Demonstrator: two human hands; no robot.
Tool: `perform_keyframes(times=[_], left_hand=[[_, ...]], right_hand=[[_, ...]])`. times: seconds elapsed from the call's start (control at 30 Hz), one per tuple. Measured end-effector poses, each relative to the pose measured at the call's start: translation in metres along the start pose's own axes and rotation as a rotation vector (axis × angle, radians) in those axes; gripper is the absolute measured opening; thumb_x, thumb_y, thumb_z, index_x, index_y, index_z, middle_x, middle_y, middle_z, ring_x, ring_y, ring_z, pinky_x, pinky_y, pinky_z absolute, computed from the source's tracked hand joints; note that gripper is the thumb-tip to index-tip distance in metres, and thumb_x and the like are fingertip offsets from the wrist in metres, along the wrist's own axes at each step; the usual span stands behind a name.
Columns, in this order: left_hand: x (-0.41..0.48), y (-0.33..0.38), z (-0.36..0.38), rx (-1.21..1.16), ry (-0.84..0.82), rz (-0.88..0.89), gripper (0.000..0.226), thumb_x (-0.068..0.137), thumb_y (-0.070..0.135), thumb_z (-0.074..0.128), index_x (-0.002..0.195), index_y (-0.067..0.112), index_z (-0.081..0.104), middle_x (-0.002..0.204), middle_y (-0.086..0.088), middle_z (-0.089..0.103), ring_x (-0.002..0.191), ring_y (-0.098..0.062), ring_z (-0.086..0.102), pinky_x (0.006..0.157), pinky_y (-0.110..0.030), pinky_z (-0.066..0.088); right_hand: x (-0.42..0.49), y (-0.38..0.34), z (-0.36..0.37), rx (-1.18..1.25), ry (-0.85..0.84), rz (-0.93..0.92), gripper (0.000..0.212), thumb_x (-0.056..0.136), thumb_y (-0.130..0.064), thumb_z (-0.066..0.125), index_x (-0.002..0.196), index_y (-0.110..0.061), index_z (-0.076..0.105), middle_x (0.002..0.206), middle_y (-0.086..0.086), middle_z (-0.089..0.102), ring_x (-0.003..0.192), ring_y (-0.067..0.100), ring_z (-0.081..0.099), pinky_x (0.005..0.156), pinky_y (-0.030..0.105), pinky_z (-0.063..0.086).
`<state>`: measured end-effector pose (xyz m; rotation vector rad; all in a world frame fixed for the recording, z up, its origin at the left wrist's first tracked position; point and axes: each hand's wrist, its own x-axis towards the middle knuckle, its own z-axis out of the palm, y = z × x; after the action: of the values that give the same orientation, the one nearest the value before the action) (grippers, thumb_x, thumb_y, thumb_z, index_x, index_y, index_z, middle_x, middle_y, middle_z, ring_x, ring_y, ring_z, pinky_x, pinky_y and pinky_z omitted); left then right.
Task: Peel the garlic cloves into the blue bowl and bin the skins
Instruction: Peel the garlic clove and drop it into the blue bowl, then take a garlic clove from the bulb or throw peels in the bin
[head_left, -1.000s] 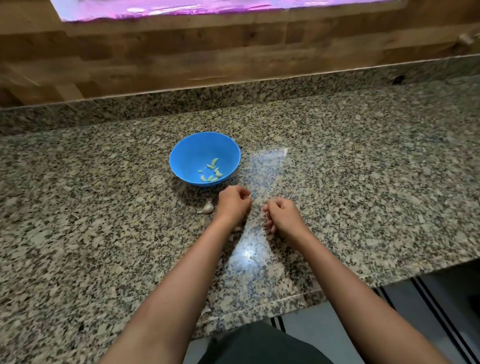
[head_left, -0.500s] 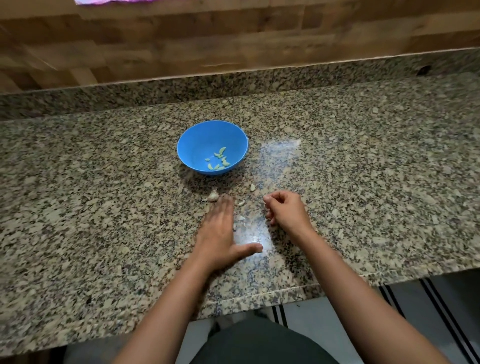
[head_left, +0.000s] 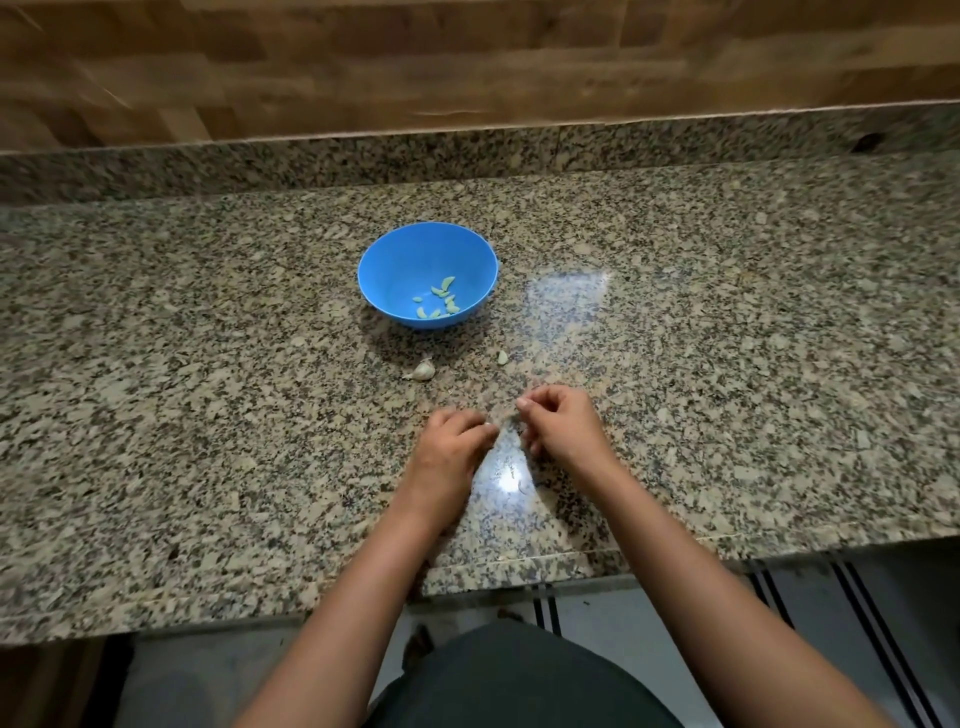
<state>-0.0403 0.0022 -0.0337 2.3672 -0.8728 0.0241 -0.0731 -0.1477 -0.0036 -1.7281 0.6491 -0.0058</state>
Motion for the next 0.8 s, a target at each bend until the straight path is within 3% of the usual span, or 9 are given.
perform_keyframes(times=[0.1, 0.3, 0.4, 0.5, 0.8], left_hand=[[-0.003, 0.002, -0.007, -0.027, 0.020, -0.110, 0.024, 0.092, 0.012, 0.056, 0.113, 0.009, 0.066, 0.114, -0.003, 0.061, 0.100, -0.003, 0.038, 0.095, -0.015, 0.033], [0.005, 0.009, -0.015, -0.106, 0.017, -0.367, 0.016, 0.086, 0.010, 0.065, 0.101, 0.009, 0.071, 0.102, -0.003, 0.067, 0.089, -0.008, 0.058, 0.083, -0.012, 0.043], [0.001, 0.010, -0.024, -0.451, 0.111, -0.625, 0.013, 0.082, 0.008, 0.069, 0.094, 0.012, 0.073, 0.092, 0.000, 0.072, 0.077, -0.005, 0.063, 0.069, -0.012, 0.052], [-0.015, 0.006, -0.039, -0.746, 0.241, -0.771, 0.010, 0.081, 0.003, 0.069, 0.090, 0.007, 0.073, 0.084, 0.000, 0.071, 0.073, -0.008, 0.064, 0.058, -0.011, 0.050], [-0.129, -0.022, -0.108, -0.987, 0.700, -0.925, 0.019, 0.079, -0.004, 0.068, 0.073, 0.014, 0.071, 0.071, 0.005, 0.071, 0.071, -0.010, 0.066, 0.073, -0.020, 0.054]], right_hand=[[-0.005, -0.002, 0.002, 0.056, -0.053, 0.033, 0.007, 0.091, -0.005, 0.056, 0.090, -0.005, 0.063, 0.077, 0.013, 0.064, 0.061, 0.019, 0.059, 0.066, 0.036, 0.057], [-0.011, -0.002, 0.010, 0.163, -0.115, 0.108, 0.009, 0.092, -0.003, 0.054, 0.097, 0.000, 0.062, 0.081, 0.013, 0.064, 0.063, 0.017, 0.062, 0.063, 0.025, 0.057], [-0.013, -0.003, 0.019, 0.231, -0.150, 0.162, 0.010, 0.094, -0.003, 0.050, 0.095, -0.001, 0.061, 0.077, 0.013, 0.062, 0.064, 0.019, 0.061, 0.063, 0.026, 0.056], [-0.021, -0.009, 0.035, 0.318, -0.199, 0.213, 0.012, 0.094, -0.001, 0.048, 0.090, -0.001, 0.059, 0.076, 0.014, 0.061, 0.064, 0.021, 0.061, 0.065, 0.028, 0.056], [-0.097, -0.046, 0.145, 0.280, -0.569, 0.166, 0.015, 0.093, 0.001, 0.045, 0.086, 0.001, 0.058, 0.075, 0.014, 0.060, 0.062, 0.020, 0.059, 0.056, 0.022, 0.053]])
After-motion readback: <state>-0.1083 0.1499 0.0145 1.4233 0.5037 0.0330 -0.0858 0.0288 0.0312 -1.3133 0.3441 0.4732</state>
